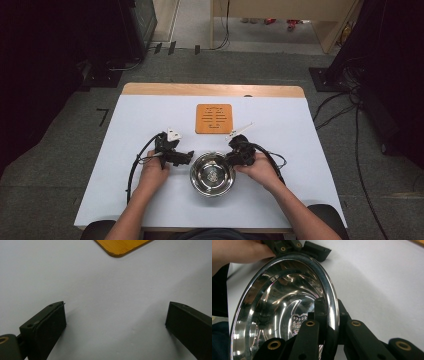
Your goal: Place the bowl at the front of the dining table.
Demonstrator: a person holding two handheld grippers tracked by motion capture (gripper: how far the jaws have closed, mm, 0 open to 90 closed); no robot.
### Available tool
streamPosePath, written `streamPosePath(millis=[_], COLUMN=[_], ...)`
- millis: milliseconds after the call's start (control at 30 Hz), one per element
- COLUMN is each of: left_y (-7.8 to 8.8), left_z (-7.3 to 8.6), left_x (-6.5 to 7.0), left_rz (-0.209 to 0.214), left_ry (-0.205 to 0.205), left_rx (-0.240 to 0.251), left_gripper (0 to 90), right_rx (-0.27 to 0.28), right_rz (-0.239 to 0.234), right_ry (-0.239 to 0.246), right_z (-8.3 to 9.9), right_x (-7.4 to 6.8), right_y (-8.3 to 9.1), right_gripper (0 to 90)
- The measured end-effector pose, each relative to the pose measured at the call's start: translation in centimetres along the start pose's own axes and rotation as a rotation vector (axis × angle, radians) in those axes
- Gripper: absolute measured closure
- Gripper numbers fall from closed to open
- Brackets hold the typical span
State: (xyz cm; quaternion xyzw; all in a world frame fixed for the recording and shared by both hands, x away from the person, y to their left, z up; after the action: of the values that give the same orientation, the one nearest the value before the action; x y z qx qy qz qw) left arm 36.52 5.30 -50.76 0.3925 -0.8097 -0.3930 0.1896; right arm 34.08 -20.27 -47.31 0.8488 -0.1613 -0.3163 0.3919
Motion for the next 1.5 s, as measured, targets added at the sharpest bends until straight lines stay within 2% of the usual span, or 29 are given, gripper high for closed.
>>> streamPosePath(millis=[467, 667, 867, 1033, 1100, 1300, 1500], left_y=[0.0, 0.0, 0.0, 0.0, 0.0, 0.0, 0.0], left_z=[0.0, 0.0, 0.0, 0.0, 0.0, 0.0, 0.0], left_x=[0.0, 0.0, 0.0, 0.0, 0.0, 0.0, 0.0], left_rz=[0.0, -0.001, -0.001, -0.001, 0.0, -0.001, -0.001], left_ry=[0.003, 0.003, 0.001, 0.003, 0.003, 0.004, 0.002], left_rx=[0.003, 0.003, 0.001, 0.002, 0.002, 0.002, 0.001], left_gripper=[2.9, 2.9, 2.9, 2.9, 2.9, 2.9, 2.9], right_rx=[0.043, 0.063, 0.077, 0.119, 0.144, 0.148, 0.141], right_rz=[0.013, 0.025, 0.042, 0.066, 0.069, 0.072, 0.099], right_ry=[-0.034, -0.073, -0.086, -0.083, -0.102, -0.117, -0.139], right_z=[-0.3, -0.3, -0.3, -0.4, -0.6, -1.0, -1.3], right_x=[1.0, 1.5, 1.8, 1.9, 2.1, 2.3, 2.8], right_y=[0.3, 0.5, 0.8, 1.3, 1.6, 1.9, 2.1], right_gripper=[85.3, 85.3, 85.3, 85.3, 85.4, 85.4, 85.3])
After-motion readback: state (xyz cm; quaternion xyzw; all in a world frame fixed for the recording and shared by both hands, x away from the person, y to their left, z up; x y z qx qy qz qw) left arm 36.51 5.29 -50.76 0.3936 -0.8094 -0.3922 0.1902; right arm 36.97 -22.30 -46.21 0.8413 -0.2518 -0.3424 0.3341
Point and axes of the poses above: each handheld gripper's, and its own axes: y roughly backward along the jaws, z roughly out of its underside, x roughly to its right, the point moved 1 cm from there along -y, roughly forward along the jaws, and after that the axes turned 7 degrees about -x, right-handed, at the moved point
